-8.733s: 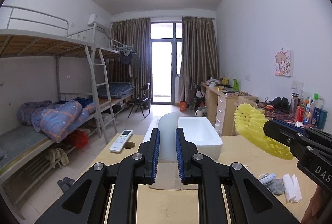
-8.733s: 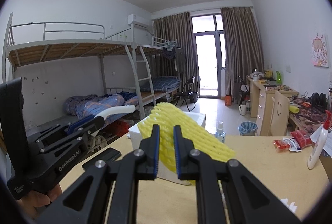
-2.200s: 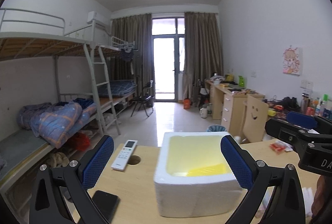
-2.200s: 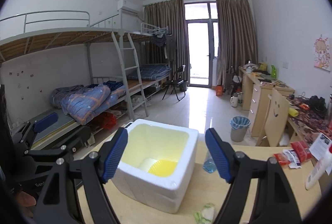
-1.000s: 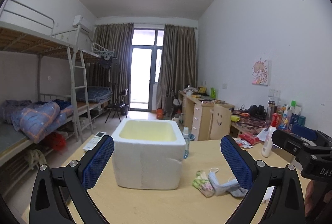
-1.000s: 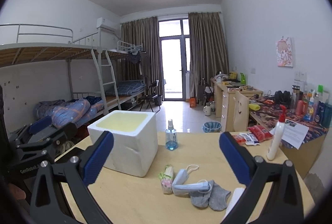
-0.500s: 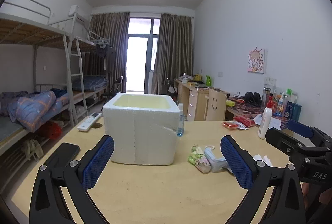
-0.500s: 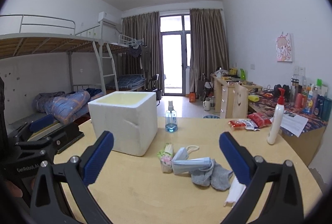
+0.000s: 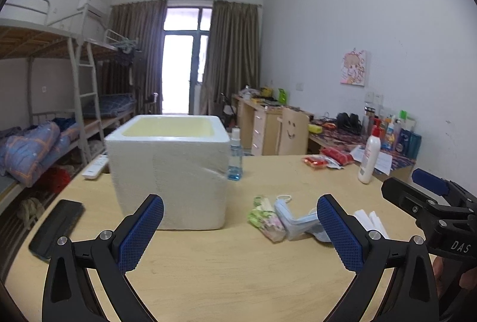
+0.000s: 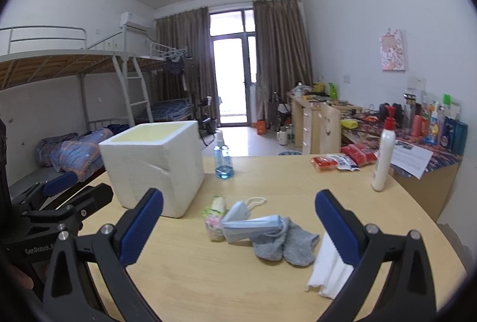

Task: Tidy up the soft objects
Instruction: 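Withdraw both tools from the box back toward the remaining items, then grasp the pink-green tissue pack with the left tool while the right tool grasps the white wipes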

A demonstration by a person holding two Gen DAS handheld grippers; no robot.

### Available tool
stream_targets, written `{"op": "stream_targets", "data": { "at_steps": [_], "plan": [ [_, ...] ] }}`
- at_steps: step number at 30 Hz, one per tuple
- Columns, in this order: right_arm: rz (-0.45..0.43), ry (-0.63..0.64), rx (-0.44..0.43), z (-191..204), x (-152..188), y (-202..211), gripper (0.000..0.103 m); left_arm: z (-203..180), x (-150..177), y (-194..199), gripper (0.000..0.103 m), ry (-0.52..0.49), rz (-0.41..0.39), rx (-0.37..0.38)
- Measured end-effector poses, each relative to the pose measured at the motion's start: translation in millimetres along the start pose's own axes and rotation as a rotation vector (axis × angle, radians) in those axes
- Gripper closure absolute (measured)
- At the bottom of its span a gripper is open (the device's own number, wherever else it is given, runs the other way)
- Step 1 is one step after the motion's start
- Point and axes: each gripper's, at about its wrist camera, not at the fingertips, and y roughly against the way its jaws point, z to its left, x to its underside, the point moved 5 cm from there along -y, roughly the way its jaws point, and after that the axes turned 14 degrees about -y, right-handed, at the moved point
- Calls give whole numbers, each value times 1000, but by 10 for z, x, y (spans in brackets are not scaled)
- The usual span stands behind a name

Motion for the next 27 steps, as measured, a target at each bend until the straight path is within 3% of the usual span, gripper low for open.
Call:
{"op": "stream_targets", "data": {
  "at_steps": [15, 27],
  "plan": [
    [-11, -90, 193, -524, 37, 163, 0, -360, -29, -369, 0, -18, 33, 174],
    [56, -120, 224, -745, 85, 6, 0, -455, -108, -623, 0, -30, 74, 170]
  ]
}}
